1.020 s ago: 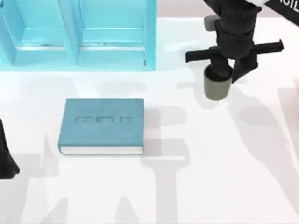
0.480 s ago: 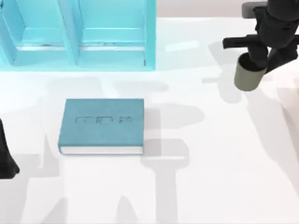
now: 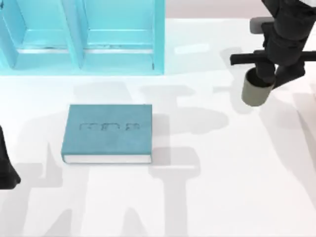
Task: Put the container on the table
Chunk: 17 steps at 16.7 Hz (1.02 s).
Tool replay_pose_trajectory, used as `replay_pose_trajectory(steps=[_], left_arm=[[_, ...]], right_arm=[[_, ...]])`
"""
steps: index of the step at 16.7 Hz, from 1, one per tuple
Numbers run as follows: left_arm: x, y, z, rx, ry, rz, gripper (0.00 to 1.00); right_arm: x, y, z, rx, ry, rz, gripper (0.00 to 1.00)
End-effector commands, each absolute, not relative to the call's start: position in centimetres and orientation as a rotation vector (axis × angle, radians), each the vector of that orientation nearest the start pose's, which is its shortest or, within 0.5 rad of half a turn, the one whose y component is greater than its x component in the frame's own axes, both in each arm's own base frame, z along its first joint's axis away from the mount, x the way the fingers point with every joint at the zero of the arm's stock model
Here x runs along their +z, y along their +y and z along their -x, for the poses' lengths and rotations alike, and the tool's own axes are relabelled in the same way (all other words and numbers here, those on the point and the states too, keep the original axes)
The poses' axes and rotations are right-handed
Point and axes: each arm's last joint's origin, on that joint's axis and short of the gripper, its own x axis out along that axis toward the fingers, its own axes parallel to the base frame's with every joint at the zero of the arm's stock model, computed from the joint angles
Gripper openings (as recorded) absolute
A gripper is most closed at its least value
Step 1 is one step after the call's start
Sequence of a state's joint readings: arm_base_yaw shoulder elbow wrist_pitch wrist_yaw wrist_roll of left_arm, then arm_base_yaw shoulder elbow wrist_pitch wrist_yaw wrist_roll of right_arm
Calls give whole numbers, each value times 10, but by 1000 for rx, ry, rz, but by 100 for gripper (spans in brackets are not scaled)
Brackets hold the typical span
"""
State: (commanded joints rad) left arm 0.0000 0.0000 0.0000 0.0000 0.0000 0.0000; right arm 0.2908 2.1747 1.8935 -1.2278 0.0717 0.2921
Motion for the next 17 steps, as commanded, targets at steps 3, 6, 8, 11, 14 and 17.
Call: replay_pose_trajectory(steps=[3, 6, 8, 11, 14, 17], left_arm=[[160, -1, -106, 0, 0, 0, 100], [160, -1, -106, 0, 0, 0, 100], [160, -1, -106, 0, 0, 0, 100], [160, -1, -106, 0, 0, 0, 100], [160, -1, -106, 0, 0, 0, 100], [160, -1, -106, 0, 0, 0, 100]], right_arm=[[185, 128, -414, -35, 1494, 38, 0], [183, 128, -414, -35, 1494, 37, 0], [183, 128, -414, -35, 1494, 37, 8], [183, 128, -414, -35, 1494, 37, 30], [183, 128, -414, -35, 1494, 37, 53], [183, 128, -414, -35, 1494, 37, 75]])
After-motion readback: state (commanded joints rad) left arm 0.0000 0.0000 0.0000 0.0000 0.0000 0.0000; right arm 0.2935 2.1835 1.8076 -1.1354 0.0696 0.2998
